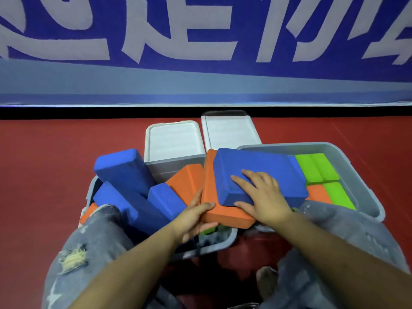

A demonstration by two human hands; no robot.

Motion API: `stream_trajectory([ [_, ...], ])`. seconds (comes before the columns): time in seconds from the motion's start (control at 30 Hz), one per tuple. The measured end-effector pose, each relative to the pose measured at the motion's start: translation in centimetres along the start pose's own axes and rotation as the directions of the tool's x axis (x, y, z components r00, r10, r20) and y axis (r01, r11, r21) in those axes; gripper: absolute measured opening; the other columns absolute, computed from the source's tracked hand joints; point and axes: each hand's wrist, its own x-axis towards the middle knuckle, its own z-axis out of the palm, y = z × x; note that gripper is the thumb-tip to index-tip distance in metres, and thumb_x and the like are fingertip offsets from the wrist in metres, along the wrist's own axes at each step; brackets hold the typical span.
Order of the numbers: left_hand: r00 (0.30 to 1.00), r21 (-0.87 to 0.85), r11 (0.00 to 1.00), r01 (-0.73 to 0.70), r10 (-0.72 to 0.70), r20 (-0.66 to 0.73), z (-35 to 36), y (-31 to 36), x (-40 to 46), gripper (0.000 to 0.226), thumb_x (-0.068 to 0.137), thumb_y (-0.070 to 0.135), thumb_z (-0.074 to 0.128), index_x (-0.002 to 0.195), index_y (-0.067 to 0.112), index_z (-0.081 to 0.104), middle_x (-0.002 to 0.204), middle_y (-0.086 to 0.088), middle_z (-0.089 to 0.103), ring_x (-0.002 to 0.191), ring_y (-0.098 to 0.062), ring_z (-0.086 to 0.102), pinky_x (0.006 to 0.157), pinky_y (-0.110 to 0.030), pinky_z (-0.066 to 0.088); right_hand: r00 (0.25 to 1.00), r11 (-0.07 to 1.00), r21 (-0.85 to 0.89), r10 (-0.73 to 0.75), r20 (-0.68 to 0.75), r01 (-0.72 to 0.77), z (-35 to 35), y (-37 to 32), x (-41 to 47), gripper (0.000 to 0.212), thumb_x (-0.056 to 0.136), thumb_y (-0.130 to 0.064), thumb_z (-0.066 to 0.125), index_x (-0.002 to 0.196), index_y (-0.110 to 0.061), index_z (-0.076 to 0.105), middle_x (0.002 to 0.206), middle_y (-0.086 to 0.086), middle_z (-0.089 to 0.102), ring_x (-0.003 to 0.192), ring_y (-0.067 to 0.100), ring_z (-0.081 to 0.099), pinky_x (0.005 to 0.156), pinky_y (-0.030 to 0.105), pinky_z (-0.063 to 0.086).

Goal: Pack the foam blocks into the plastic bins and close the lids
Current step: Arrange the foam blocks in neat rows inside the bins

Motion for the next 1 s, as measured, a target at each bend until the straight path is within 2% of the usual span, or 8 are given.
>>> stream_trajectory([
  [0.13,0.996,0.105,0.991,0.086,-0.086,-0.009,-0.5,-1.1,1.2,0.078,0.091,0.024,0.061,0.147,0.048,0.013,0.131,0.015,0.052,0.115,-0.015,0.057,0.085,-0.035,0.055,0.981,0.992,0.095,0.07,0.18,-0.088,1.8,0.3,-0.5,0.069,0.068,-0.074,0.041,0.12,-0.03,0.051,0.114,0.004,0.059,0.095,0.029,0.055,0.077,0.045,0.052],
  [0.23,0.991,0.216,0.967,0.134,-0.137,0.0,-1.0,-1.5,1.4,0.085,0.087,0.039,0.065,0.145,0.056,0.004,0.133,0.015,0.052,0.112,-0.014,0.058,0.085,-0.034,0.05,0.922,0.971,0.161,0.108,0.373,-0.178,2.2,0.7,-0.1,0.092,0.053,-0.093,0.027,0.108,-0.026,0.057,0.102,-0.001,0.046,0.094,0.022,0.046,0.084,0.035,0.042],
  [0.33,0.992,0.307,0.944,0.123,-0.125,-0.016,-1.2,-1.3,1.5,0.081,0.089,0.046,0.06,0.144,0.055,0.001,0.125,0.02,0.053,0.105,-0.01,0.055,0.088,-0.035,0.045,0.933,0.946,0.236,0.136,0.333,-0.221,2.6,0.7,0.4,0.093,0.054,-0.098,0.017,0.092,-0.022,0.056,0.093,-0.004,0.039,0.088,0.018,0.041,0.078,0.031,0.036],
  [0.5,1.0,0.459,0.889,0.013,-0.002,-0.023,-1.9,-0.6,1.2,0.079,0.09,0.04,0.061,0.152,0.036,0.012,0.15,0.011,0.033,0.122,-0.006,0.041,0.097,-0.025,0.037,0.96,0.889,0.374,0.207,0.187,-0.264,2.7,-0.3,1.2,0.066,0.073,-0.078,0.042,0.073,-0.013,0.053,0.084,-0.001,0.041,0.08,0.021,0.047,0.073,0.04,0.047],
  [0.63,1.0,0.487,0.873,-0.013,0.018,-0.005,-2.5,-0.5,0.6,0.075,0.088,0.035,0.065,0.15,0.034,0.023,0.149,0.002,0.037,0.131,-0.012,0.042,0.108,-0.027,0.035,0.938,0.859,0.381,0.293,0.183,-0.343,2.2,-1.3,1.8,0.038,0.082,-0.05,0.062,0.079,-0.012,0.059,0.09,-0.002,0.044,0.091,0.021,0.047,0.08,0.041,0.047],
  [0.73,0.998,0.469,0.882,-0.04,0.055,-0.019,-3.0,0.2,-0.5,0.072,0.088,0.033,0.067,0.148,0.032,0.028,0.143,0.005,0.041,0.132,-0.014,0.043,0.114,-0.033,0.032,0.928,0.9,0.256,0.299,0.224,-0.352,1.7,-1.9,2.5,0.03,0.087,-0.042,0.061,0.09,-0.012,0.062,0.099,0.001,0.047,0.1,0.023,0.045,0.086,0.039,0.043],
  [0.87,0.986,0.495,0.866,-0.07,0.136,-0.098,-5.6,1.4,-3.4,0.07,0.084,0.049,0.066,0.144,0.038,0.032,0.131,0.004,0.052,0.114,-0.011,0.055,0.102,-0.03,0.043,0.876,0.903,0.135,0.346,0.337,-0.408,1.3,-3.0,3.5,0.034,0.09,-0.038,0.058,0.111,-0.012,0.058,0.117,0.008,0.043,0.112,0.027,0.038,0.091,0.038,0.044],
  [1.0,0.981,0.399,0.914,-0.079,0.142,-0.131,-7.5,1.2,-6.2,0.056,0.093,0.035,0.058,0.144,0.03,0.033,0.115,0.001,0.058,0.101,-0.015,0.06,0.091,-0.03,0.047,0.85,0.914,0.026,0.366,0.378,-0.405,1.0,-3.8,3.9,0.039,0.089,-0.039,0.058,0.119,-0.013,0.054,0.128,0.01,0.037,0.119,0.029,0.034,0.095,0.041,0.041],
])
